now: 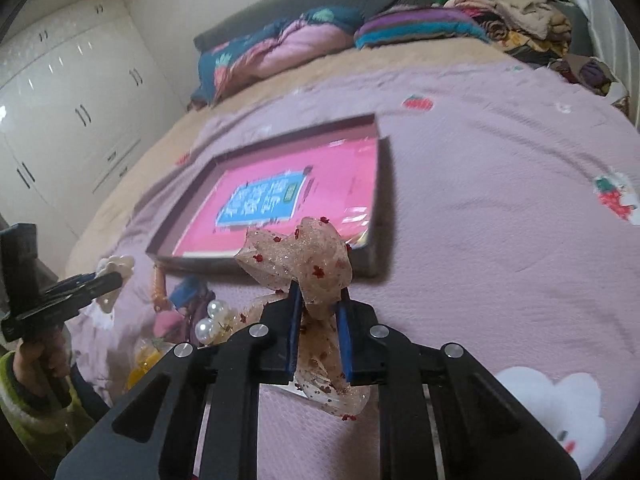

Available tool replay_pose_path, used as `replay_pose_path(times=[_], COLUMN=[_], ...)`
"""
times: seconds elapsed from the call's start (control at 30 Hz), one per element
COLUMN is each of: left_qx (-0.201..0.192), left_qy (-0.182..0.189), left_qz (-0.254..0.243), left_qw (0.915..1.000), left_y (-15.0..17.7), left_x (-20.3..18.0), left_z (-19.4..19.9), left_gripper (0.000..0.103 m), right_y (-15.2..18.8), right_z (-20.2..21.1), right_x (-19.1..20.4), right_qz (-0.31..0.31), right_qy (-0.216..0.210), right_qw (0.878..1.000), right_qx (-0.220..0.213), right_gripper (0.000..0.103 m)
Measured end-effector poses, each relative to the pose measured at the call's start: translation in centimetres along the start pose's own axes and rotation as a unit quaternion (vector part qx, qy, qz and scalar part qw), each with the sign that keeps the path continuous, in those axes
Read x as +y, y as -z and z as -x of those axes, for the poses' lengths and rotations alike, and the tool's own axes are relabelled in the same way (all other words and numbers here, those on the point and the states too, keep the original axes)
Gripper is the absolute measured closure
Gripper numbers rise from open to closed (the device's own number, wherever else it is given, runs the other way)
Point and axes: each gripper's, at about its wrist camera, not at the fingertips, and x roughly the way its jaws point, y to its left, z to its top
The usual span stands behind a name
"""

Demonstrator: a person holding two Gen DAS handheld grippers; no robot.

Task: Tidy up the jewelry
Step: 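Carry the claw clip into the tray and open the left tool while the right tool drops the bow there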

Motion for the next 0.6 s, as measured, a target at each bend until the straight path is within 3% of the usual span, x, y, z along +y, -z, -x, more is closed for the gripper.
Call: replay_pose_path(times=[0.27, 0.6], left_qx=[-0.014, 0.001], left_qy=[-0.004, -0.019], left_qz=[-0.009, 0.002], left_qw=[0.9999, 0.9998], left_y=[-3.7, -6.4], left_x=[-1.3, -0.9], left_z=[-1.8, -5.9], left_gripper=[0.073, 0.073], right_y=[-2.3, -5.6], right_z=[2.7, 2.0], right_x=[-1.2, -0.3], right_qz=[-0.002, 0.016], right_qy=[0.012, 0.017], right_qw=[0.999, 0.998], right_qx=[-0.037, -0.052], right_gripper=[0.088, 0.088])
